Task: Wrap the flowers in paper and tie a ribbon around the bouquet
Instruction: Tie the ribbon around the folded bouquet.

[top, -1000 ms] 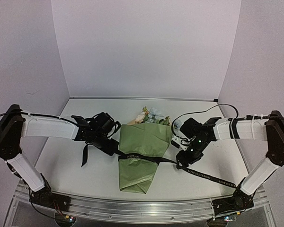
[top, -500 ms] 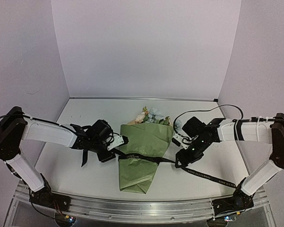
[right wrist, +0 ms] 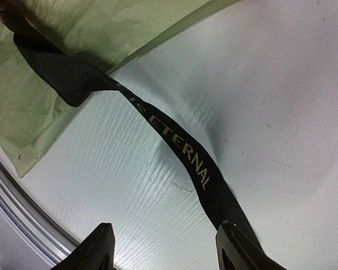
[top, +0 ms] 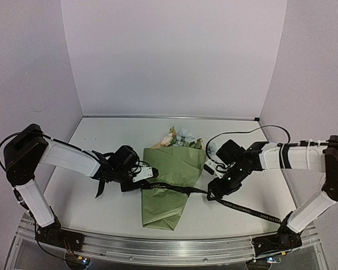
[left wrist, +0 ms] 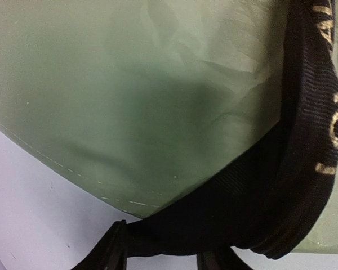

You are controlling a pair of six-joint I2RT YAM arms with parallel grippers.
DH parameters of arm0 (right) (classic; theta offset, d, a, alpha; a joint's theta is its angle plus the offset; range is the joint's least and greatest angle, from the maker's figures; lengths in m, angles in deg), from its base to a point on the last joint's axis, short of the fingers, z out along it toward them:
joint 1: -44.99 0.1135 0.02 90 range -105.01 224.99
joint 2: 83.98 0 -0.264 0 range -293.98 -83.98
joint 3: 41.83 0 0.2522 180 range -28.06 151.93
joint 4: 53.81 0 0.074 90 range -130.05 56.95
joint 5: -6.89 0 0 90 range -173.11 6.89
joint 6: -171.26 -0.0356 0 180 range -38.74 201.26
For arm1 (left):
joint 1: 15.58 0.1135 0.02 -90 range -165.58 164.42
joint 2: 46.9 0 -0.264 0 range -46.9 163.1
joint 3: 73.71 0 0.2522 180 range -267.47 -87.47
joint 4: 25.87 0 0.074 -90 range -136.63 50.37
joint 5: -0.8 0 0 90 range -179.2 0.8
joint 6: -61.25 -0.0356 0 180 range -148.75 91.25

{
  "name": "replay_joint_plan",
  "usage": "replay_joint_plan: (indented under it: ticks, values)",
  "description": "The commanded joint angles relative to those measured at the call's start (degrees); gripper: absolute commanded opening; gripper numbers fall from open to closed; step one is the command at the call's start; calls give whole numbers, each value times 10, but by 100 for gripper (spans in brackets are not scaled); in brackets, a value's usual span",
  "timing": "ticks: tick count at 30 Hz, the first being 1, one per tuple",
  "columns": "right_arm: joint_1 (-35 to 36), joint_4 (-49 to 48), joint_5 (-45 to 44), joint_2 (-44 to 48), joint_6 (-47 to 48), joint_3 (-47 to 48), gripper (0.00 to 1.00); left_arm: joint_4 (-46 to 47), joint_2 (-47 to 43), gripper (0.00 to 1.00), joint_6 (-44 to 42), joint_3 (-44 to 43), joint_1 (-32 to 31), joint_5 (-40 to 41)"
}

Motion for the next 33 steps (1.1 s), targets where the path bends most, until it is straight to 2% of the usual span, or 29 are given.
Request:
replay_joint_plan:
  ticks: [1, 2, 5, 10, 14, 20, 33]
  values:
    - [8, -5, -8, 7, -4, 19, 64, 56, -12, 30, 14, -2, 2, -1]
    - [8, -5, -9, 6, -4, 20, 64, 69, -15, 23, 27, -2, 1, -7]
    - [8, -5, -13, 5, -3, 23, 64, 78, -21, 13, 71, -6, -2, -25]
    - [8, 2, -24, 6, 6, 26, 66, 74, -34, 3, 156, -11, -25, -39]
    - [8, 4, -30, 3, 10, 27, 69, 72, -33, 1, 236, -16, -46, -30]
    - [8, 4, -39, -18, 25, 40, 75, 94, -53, 0, 354, 4, -55, 37]
    - [7, 11, -53, -65, 42, 71, 78, 73, -109, 0, 399, 48, -55, 88]
